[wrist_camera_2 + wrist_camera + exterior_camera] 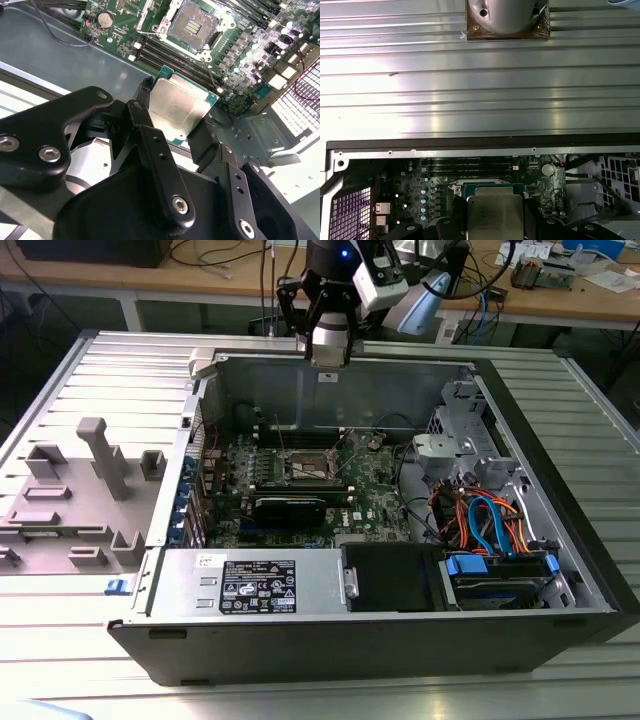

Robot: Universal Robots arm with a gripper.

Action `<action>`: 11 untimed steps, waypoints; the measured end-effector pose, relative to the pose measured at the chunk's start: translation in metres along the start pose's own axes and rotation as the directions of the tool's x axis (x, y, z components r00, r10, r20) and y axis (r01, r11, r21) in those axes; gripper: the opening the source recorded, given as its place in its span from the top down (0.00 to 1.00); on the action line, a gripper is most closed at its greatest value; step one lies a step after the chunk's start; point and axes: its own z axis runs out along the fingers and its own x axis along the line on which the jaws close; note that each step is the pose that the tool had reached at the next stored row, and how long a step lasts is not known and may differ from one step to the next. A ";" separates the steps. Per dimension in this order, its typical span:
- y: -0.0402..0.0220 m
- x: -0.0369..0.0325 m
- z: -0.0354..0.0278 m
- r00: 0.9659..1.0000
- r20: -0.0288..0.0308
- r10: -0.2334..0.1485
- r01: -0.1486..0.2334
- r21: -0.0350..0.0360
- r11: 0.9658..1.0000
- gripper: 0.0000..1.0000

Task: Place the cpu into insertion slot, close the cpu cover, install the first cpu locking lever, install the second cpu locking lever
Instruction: 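Place the cpu into insertion slot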

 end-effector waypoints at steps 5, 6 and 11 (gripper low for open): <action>-0.0004 0.0000 0.0033 1.000 0.000 0.000 0.000 0.000 1.000 0.45; -0.0004 0.0000 0.0033 1.000 0.000 0.000 0.000 0.000 1.000 0.45; -0.0004 0.0000 0.0036 1.000 0.000 0.000 0.000 0.000 1.000 0.45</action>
